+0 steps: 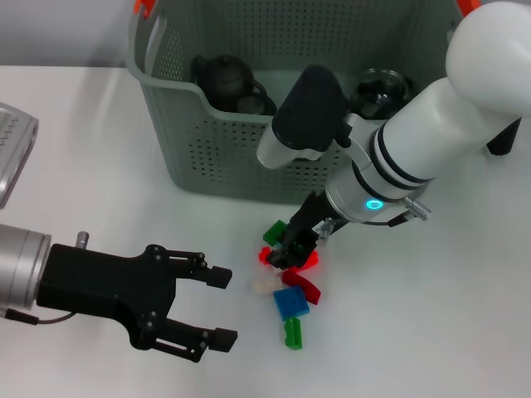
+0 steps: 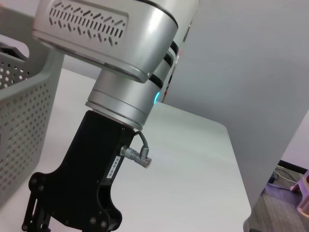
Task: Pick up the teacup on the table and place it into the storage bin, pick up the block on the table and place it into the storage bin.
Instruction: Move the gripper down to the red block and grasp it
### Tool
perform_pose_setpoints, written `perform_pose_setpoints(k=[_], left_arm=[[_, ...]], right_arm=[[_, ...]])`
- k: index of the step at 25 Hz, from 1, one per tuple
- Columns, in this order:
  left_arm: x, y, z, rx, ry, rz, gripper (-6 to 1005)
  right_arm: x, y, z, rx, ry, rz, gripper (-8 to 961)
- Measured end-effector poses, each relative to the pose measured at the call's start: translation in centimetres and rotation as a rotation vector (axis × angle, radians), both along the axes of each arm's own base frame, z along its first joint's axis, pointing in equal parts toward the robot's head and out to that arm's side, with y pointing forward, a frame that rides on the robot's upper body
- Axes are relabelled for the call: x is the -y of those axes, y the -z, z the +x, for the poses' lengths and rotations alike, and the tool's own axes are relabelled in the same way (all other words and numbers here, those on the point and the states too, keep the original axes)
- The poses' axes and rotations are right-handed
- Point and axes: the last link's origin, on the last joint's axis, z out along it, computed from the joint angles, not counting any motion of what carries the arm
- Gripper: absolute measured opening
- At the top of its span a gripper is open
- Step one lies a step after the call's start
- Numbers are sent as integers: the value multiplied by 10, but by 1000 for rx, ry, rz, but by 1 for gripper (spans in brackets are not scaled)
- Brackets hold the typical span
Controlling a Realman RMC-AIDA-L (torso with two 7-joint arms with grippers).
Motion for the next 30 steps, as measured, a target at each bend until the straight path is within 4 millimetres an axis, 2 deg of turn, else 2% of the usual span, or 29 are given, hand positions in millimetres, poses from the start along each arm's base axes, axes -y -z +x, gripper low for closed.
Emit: perform_pose_setpoints(k=[27,30], left_arm=[[0,0,0,0,-1,1,843],[0,0,0,-1,-1,2,843]], right_arm=[[1,3,3,15,-16,3,308],[1,3,2,16,-17,2,197]])
